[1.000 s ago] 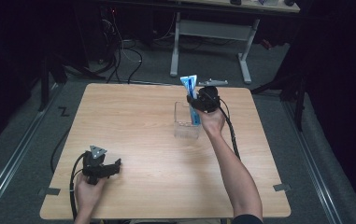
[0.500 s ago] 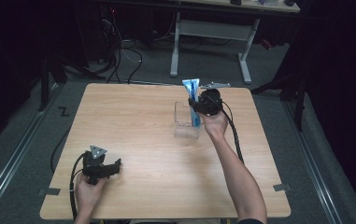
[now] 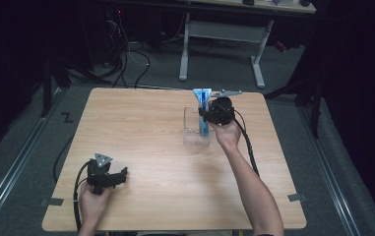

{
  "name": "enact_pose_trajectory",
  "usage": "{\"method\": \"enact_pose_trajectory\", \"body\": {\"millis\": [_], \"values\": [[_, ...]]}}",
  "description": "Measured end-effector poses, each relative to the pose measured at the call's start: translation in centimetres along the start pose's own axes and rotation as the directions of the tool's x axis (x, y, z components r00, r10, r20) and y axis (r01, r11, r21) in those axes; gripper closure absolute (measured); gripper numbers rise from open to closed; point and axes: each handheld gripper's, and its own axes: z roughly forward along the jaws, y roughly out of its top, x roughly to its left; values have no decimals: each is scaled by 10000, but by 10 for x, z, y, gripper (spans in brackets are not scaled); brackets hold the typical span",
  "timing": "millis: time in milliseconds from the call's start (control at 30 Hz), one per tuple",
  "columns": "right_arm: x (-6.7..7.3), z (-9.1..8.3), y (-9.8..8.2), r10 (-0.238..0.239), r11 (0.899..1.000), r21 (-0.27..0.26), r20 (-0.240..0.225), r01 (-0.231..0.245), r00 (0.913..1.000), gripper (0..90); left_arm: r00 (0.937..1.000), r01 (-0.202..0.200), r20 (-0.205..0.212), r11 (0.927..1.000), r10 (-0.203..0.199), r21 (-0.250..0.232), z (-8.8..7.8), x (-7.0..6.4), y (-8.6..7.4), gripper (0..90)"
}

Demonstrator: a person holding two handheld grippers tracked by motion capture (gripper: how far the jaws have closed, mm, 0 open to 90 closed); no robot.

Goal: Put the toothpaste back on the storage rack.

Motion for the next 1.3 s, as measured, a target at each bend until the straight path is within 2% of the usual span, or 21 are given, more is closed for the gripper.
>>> {"method": "enact_pose_trajectory", "body": {"millis": [500,700,1067,1233,1300], "values": [[-2,-3,-8,288,9993,218,38,-289,9996,655,10000,8,-4,10000,-8,11,0,0,0,170],[-1,-3,-10,213,9994,263,56,-214,9998,655,10000,11,-12,10000,-11,-2,0,0,0,170],[-7,-2,-20,590,9969,514,119,-596,9982,653,10000,14,-14,10000,-14,9,0,0,0,170],[-9,-2,-20,662,9966,489,107,-666,9978,649,10000,21,-24,10000,-21,6,0,0,0,170],[-11,-3,-21,832,9953,475,136,-838,9964,644,10000,14,-19,10000,-14,9,0,0,0,170]]}}
